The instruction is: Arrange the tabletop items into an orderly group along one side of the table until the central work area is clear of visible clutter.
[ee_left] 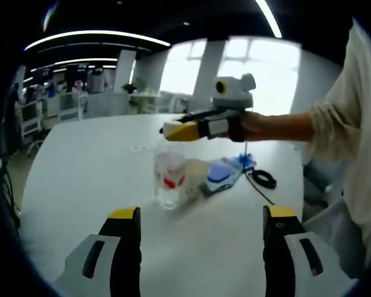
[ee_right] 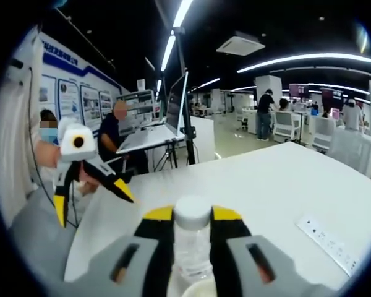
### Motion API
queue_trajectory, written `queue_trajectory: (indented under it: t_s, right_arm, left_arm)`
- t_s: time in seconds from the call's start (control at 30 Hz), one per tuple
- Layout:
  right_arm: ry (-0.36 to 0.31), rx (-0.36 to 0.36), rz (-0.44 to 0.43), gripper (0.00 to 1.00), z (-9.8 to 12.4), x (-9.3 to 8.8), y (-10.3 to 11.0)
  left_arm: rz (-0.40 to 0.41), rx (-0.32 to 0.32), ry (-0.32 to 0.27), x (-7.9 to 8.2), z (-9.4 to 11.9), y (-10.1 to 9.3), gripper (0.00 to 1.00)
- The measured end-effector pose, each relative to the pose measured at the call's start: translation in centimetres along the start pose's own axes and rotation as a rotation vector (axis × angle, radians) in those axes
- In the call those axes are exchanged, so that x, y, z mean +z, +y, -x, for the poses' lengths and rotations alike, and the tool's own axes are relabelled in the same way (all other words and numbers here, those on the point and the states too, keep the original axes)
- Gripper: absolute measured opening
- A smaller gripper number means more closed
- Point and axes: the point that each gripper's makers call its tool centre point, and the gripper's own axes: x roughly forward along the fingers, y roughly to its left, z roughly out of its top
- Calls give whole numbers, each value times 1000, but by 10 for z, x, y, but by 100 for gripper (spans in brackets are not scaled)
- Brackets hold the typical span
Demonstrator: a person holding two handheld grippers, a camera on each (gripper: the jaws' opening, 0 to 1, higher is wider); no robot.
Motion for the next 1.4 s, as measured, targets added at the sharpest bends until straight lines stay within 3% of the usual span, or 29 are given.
queue_trajectory:
  t_s: [0.83,1.33,1.4]
  right_arm:
    - [-5,-2,47,18,2,-6,4]
    - [-8,13,25,21,6,-8,6]
    - [-21,9,33,25,7,-6,6]
  left_arm:
    - [-6,-4,12,-3,1,-4,74]
    - [-9,-10,11,-1,-2,-6,72]
    - [-11,-10,12,-1,-2,-6,72]
